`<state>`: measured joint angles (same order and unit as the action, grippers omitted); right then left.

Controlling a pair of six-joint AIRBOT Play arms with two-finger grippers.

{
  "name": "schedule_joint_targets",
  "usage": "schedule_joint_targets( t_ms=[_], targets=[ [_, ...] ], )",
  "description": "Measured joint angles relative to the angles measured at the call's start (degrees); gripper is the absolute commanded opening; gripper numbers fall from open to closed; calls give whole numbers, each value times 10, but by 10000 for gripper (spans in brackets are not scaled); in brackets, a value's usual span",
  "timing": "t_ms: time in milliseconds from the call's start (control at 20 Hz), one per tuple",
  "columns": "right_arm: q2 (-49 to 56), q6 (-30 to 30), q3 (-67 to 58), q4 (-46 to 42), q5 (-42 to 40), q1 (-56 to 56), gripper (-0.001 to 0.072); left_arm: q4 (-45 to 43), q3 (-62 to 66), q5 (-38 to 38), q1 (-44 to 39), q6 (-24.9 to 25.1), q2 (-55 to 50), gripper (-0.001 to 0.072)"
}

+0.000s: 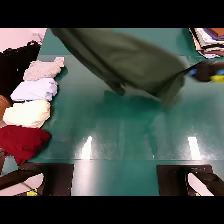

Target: Fold the shirts.

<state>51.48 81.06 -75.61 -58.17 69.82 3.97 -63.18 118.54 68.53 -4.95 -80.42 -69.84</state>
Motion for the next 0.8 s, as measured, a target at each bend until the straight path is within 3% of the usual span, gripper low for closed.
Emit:
schedule_joint_targets(
  t_ms=[350,550,800],
  targets=[
    [-75,0,-183,3,50,-92,13,3,7,-74,0,11,189,22],
    [-45,1,-286,0,115,-126,13,2,-11,-79,0,13,217,22],
    [58,21,-337,-1,204,-135,13,-9,-127,-59,0,13,191,23]
  ],
)
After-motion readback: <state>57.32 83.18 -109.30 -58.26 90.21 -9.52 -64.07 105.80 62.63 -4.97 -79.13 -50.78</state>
